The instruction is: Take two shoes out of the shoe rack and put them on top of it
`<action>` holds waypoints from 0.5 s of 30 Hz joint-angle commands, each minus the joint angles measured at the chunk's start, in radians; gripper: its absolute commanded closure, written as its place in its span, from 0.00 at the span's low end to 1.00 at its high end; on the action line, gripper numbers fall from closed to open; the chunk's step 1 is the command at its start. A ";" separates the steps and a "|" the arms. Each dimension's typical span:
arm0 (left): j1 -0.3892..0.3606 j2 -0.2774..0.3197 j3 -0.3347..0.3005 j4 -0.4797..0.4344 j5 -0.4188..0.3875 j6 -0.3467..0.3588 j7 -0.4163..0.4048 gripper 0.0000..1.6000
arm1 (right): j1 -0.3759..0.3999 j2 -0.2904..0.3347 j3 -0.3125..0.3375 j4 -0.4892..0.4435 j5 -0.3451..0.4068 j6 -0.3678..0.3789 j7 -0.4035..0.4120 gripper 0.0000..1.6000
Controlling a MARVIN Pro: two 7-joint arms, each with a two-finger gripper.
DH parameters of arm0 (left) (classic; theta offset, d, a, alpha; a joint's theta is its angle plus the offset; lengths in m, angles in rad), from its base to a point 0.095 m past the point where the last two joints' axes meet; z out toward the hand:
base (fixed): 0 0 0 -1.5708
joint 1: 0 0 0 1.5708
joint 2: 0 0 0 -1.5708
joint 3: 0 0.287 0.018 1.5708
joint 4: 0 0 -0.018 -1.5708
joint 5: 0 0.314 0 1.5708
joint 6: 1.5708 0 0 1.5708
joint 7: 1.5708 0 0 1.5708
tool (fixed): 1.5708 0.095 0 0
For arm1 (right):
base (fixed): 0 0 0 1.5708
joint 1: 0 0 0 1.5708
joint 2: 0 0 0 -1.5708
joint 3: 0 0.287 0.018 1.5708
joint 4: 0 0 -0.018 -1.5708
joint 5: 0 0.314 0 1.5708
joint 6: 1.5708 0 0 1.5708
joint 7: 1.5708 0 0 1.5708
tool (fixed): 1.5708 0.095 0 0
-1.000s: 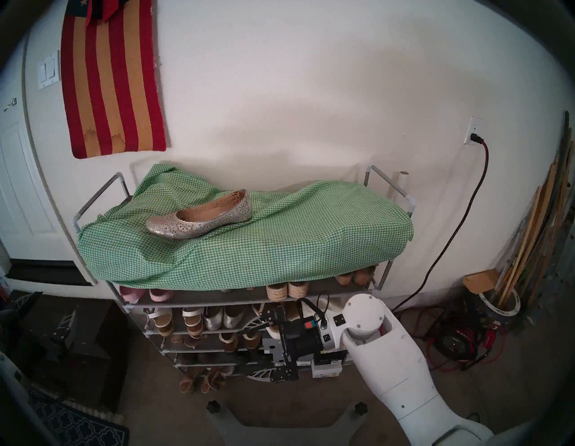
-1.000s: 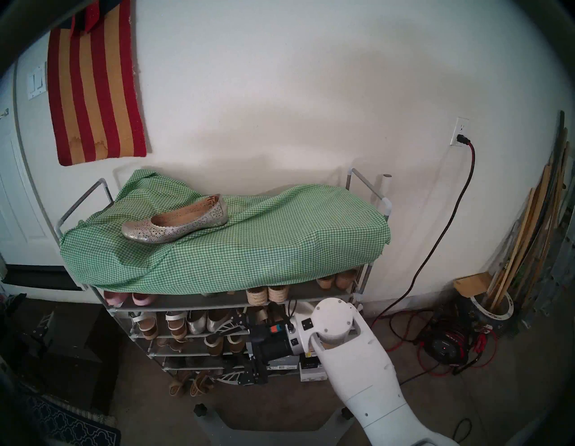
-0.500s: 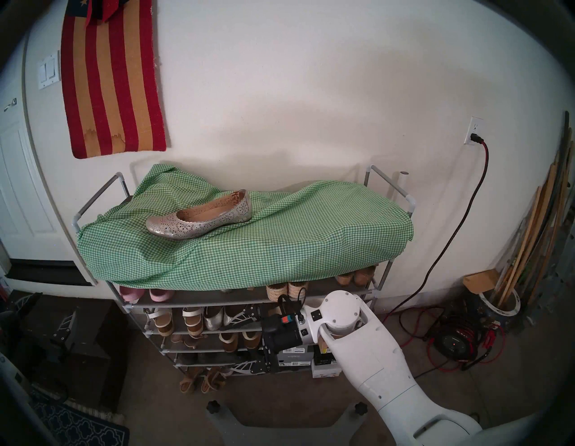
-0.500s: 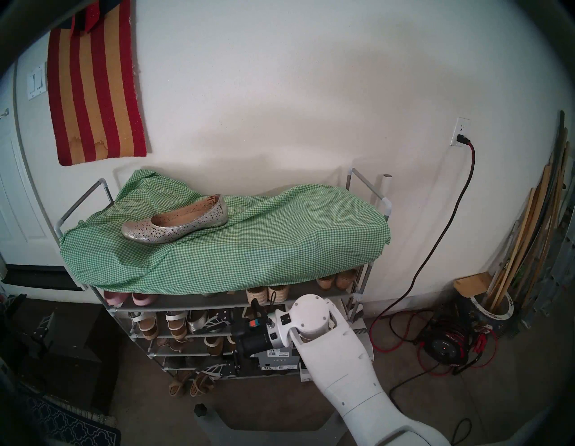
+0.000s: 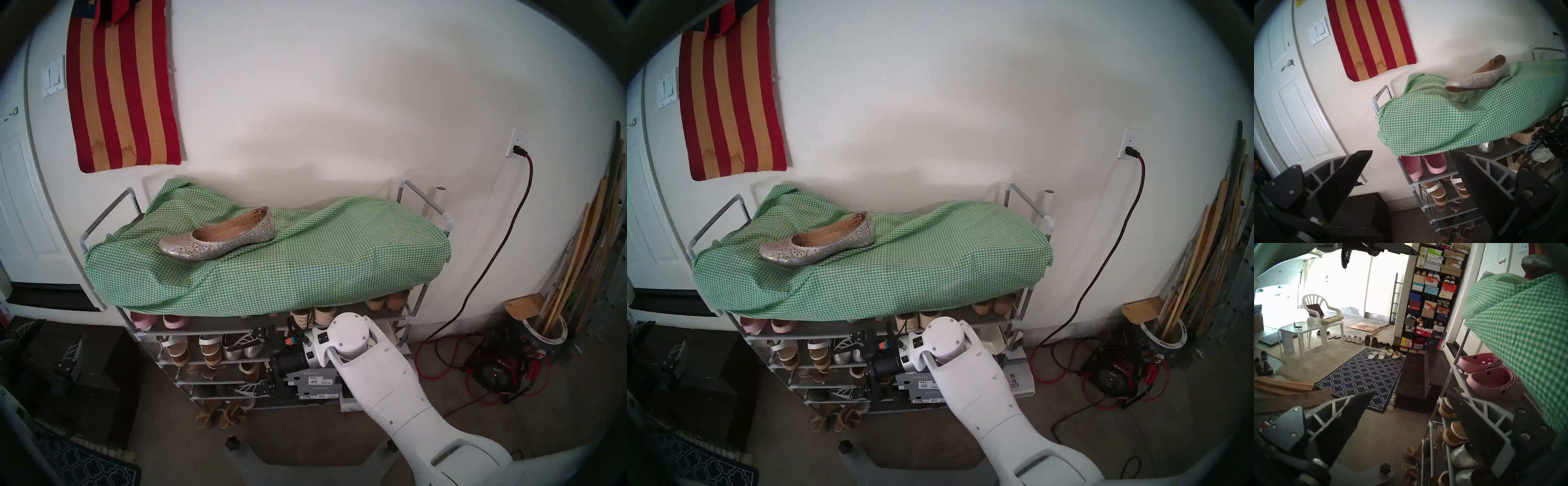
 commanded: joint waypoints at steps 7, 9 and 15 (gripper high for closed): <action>-0.001 0.000 0.001 -0.006 0.003 0.003 0.001 0.00 | 0.058 -0.045 0.001 0.071 -0.082 -0.055 -0.142 0.00; -0.002 0.000 0.001 -0.006 0.004 0.003 0.001 0.00 | 0.064 -0.048 0.003 0.079 -0.085 -0.062 -0.154 0.00; -0.002 0.000 0.001 -0.006 0.004 0.003 0.000 0.00 | 0.082 -0.058 0.006 0.101 -0.117 -0.066 -0.208 0.00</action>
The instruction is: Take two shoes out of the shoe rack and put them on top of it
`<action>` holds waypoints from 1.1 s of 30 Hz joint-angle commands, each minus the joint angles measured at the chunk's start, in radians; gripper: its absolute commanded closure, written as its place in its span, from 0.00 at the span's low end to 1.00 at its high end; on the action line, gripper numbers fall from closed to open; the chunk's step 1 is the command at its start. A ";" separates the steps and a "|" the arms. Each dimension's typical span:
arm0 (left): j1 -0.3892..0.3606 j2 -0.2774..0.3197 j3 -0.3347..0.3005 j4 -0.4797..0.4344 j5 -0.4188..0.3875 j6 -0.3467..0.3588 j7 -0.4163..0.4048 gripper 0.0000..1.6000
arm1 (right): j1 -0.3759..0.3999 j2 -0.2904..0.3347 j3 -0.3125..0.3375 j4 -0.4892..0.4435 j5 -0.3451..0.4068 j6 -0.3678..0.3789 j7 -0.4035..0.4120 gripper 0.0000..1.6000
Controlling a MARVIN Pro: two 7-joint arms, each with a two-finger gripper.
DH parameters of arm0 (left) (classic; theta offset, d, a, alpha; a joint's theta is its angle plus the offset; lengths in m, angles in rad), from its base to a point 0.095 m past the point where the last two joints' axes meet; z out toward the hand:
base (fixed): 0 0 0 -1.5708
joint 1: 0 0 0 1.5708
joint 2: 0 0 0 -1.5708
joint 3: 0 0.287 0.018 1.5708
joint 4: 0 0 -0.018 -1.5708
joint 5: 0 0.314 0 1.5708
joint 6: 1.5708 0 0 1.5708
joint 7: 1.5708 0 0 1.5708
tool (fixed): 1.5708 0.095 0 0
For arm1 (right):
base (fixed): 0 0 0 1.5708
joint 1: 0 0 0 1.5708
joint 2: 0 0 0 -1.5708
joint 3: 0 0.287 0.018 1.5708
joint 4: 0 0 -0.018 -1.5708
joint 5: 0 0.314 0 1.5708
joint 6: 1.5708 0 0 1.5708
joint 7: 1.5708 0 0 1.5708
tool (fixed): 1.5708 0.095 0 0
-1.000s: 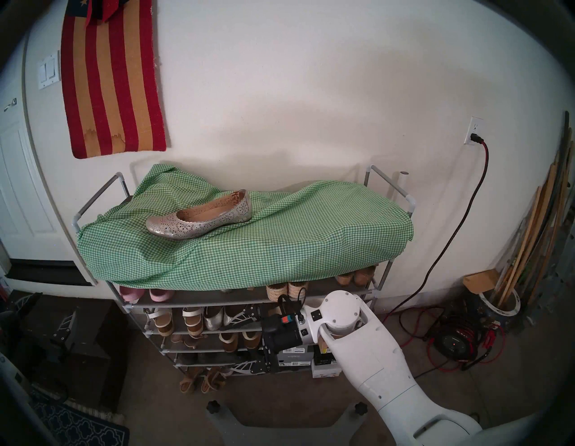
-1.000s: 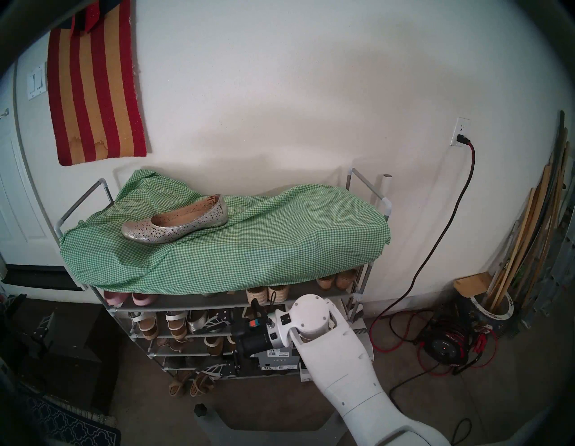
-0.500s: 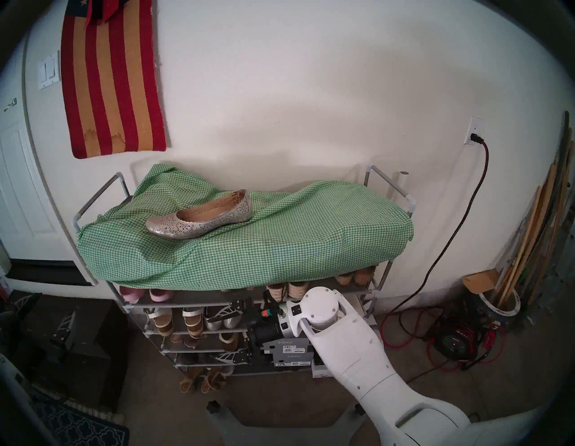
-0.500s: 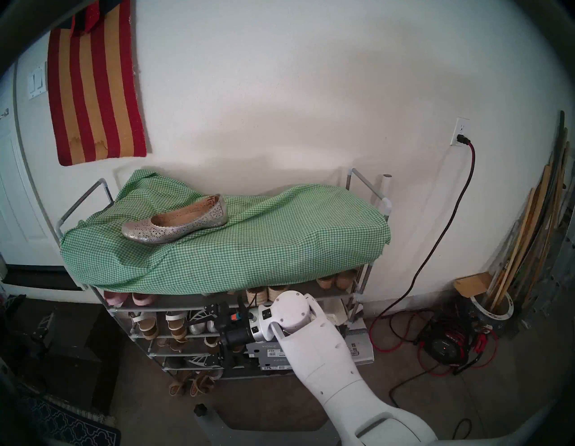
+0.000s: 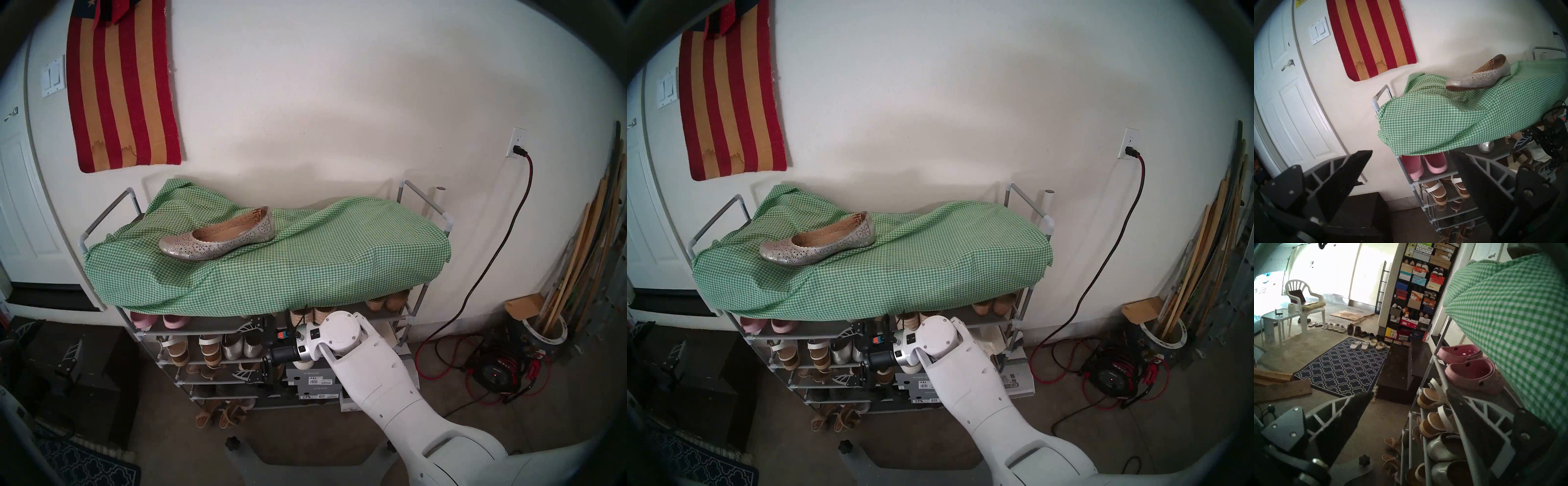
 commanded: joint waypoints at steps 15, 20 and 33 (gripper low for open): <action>-0.002 0.001 0.001 -0.006 0.001 0.004 -0.001 0.00 | 0.099 -0.054 0.010 0.100 -0.110 -0.001 -0.175 0.00; -0.003 0.001 0.001 -0.006 0.001 0.004 -0.001 0.00 | 0.122 -0.064 0.014 0.133 -0.129 0.000 -0.207 0.00; -0.004 0.000 0.000 -0.006 0.002 0.005 -0.002 0.00 | 0.185 -0.093 0.023 0.240 -0.154 -0.018 -0.248 0.00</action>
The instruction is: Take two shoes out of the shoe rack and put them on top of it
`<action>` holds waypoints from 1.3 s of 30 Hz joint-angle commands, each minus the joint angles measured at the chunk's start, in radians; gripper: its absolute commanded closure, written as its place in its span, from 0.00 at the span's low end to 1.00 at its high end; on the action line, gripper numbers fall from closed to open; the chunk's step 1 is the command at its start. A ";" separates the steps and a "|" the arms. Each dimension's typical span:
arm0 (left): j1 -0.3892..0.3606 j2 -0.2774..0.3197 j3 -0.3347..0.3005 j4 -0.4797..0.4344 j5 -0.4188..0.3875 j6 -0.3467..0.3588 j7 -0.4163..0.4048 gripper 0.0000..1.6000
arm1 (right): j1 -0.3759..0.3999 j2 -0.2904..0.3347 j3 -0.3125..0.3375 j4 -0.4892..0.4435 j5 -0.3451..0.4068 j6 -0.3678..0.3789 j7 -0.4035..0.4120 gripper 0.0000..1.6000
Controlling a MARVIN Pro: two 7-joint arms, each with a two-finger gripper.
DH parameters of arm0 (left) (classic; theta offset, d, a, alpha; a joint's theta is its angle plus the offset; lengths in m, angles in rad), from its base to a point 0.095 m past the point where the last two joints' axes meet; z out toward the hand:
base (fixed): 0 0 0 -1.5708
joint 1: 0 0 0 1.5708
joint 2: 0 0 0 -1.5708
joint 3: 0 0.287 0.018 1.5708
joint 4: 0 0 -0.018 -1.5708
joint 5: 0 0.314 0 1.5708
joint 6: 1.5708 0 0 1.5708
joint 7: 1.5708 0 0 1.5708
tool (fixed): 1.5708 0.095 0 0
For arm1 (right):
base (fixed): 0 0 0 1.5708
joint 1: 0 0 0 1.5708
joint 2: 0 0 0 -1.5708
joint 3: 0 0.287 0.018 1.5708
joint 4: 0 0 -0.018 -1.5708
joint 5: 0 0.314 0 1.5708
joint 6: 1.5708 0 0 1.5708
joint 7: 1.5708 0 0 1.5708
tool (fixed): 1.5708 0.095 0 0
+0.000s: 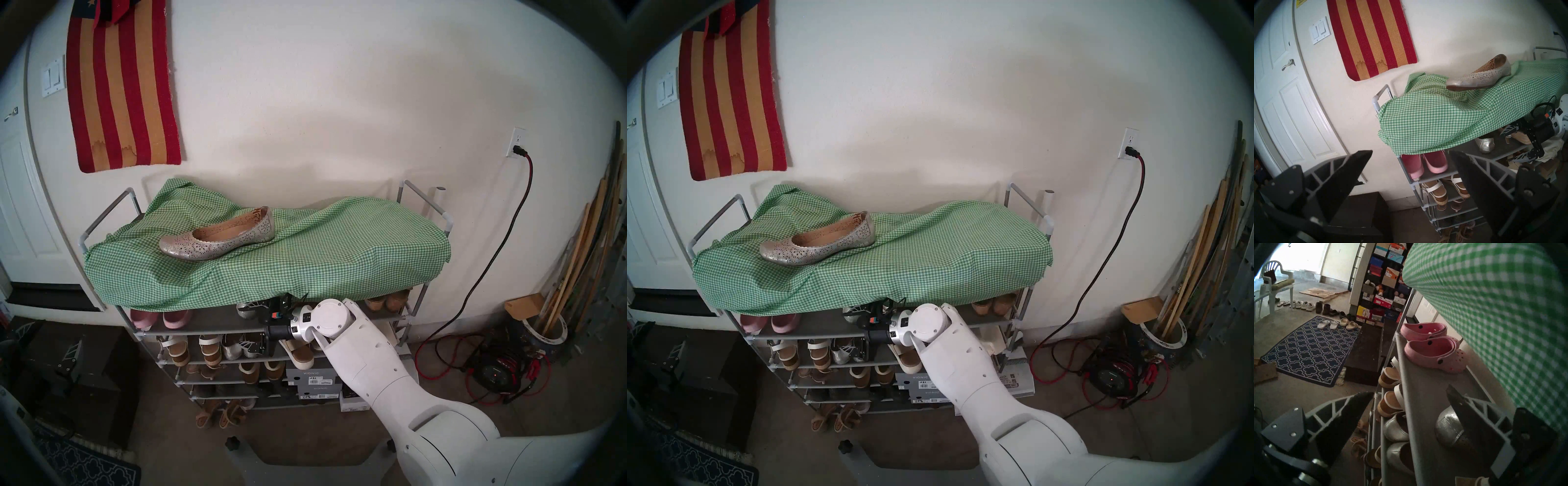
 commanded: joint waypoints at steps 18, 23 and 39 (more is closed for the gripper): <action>-0.002 0.003 0.001 -0.006 -0.001 0.001 -0.003 0.00 | 0.185 -0.096 0.010 0.237 -0.048 -0.029 -0.100 0.00; -0.003 0.004 0.001 -0.006 -0.001 0.000 -0.003 0.00 | 0.234 -0.108 0.017 0.289 -0.058 -0.031 -0.121 0.00; -0.002 0.002 0.000 -0.006 0.001 0.003 -0.003 0.00 | 0.319 -0.125 0.048 0.478 -0.087 -0.085 -0.181 0.00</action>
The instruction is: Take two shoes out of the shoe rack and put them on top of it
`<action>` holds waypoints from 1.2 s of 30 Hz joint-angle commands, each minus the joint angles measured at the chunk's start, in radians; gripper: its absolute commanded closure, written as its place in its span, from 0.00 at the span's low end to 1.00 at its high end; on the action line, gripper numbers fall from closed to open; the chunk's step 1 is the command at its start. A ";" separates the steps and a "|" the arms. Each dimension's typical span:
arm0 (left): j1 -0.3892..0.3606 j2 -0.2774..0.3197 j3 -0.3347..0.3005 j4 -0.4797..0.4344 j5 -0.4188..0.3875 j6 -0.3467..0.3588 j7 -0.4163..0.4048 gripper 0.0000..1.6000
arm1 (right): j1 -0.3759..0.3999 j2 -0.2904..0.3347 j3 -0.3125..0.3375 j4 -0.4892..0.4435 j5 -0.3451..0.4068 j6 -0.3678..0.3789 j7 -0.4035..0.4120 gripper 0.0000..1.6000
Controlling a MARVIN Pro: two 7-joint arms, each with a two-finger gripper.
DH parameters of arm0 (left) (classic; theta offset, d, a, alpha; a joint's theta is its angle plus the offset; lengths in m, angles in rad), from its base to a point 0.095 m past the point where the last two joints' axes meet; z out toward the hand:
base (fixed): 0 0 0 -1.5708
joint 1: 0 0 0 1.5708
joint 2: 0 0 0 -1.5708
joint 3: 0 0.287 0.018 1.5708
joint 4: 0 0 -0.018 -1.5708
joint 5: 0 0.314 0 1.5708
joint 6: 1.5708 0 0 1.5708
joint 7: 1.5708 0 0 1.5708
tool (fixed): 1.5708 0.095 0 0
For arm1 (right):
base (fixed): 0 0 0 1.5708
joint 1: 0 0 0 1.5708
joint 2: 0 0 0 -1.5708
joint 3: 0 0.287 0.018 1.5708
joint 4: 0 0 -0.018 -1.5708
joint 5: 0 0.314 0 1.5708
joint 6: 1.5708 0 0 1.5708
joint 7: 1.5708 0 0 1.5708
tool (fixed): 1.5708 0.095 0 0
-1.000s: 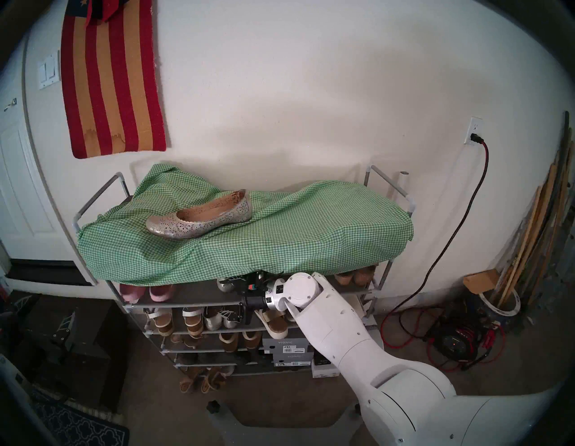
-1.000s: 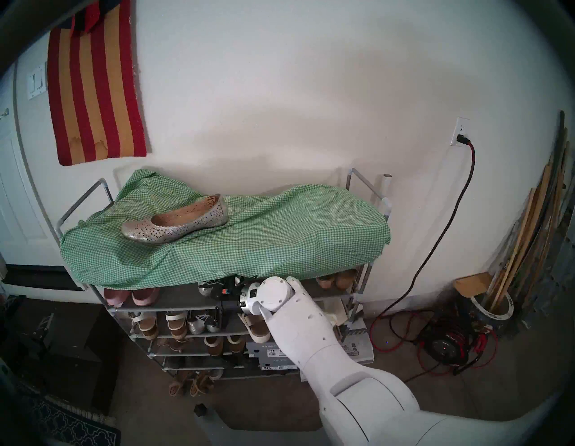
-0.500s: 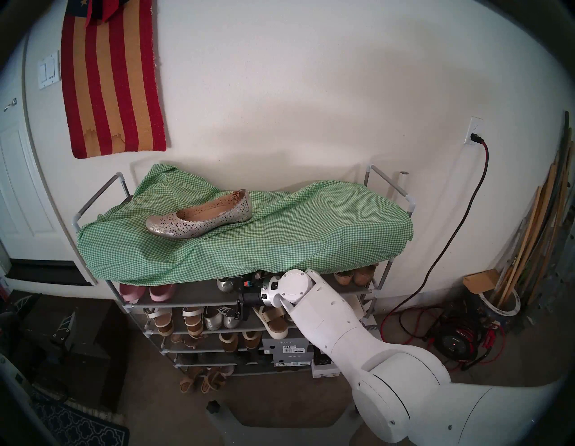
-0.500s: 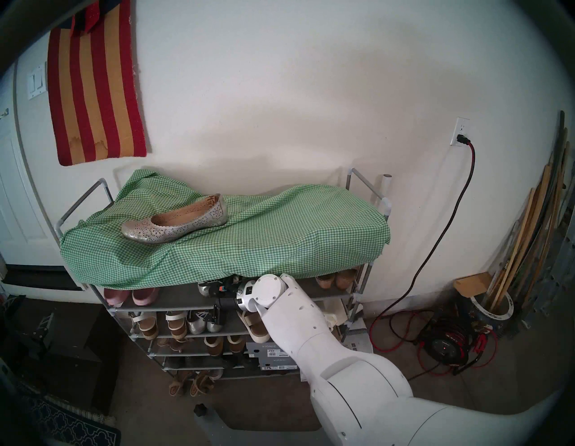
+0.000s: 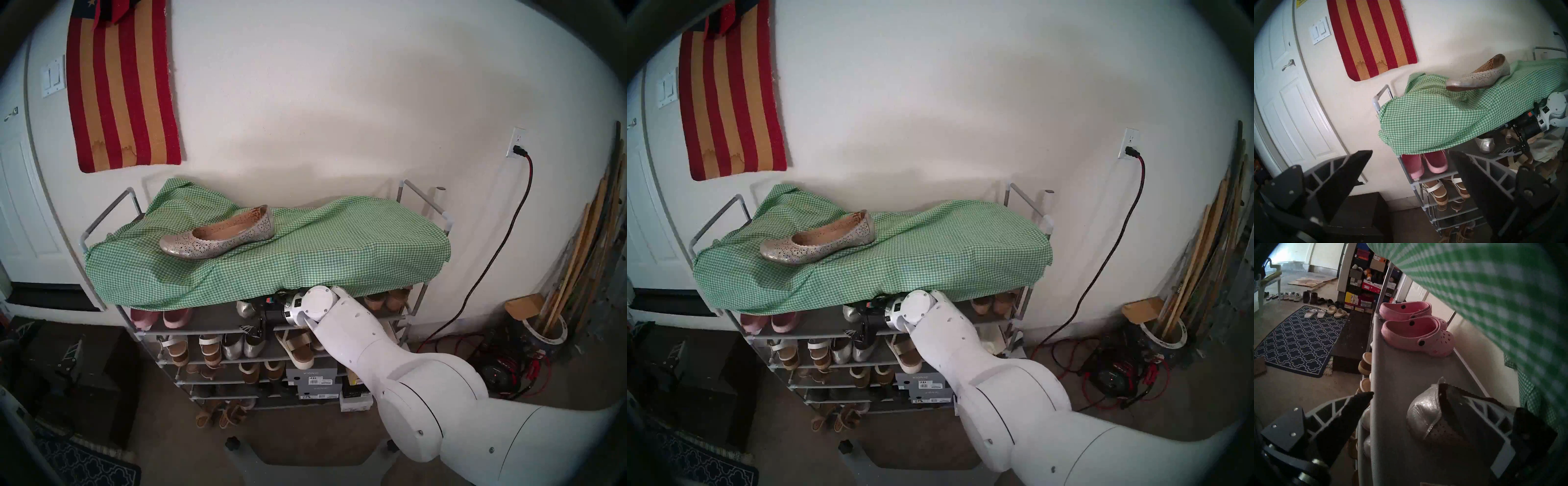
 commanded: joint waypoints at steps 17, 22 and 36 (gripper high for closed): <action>0.000 0.002 0.001 -0.006 -0.001 0.002 -0.002 0.00 | 0.141 -0.074 0.006 0.183 -0.029 -0.050 -0.025 0.00; 0.000 0.002 0.001 -0.006 0.000 0.002 -0.003 0.00 | 0.159 -0.085 0.007 0.216 -0.033 -0.061 -0.011 0.21; 0.000 0.002 0.001 -0.006 0.000 0.003 -0.003 0.00 | 0.175 -0.071 0.022 0.284 -0.022 -0.139 0.003 1.00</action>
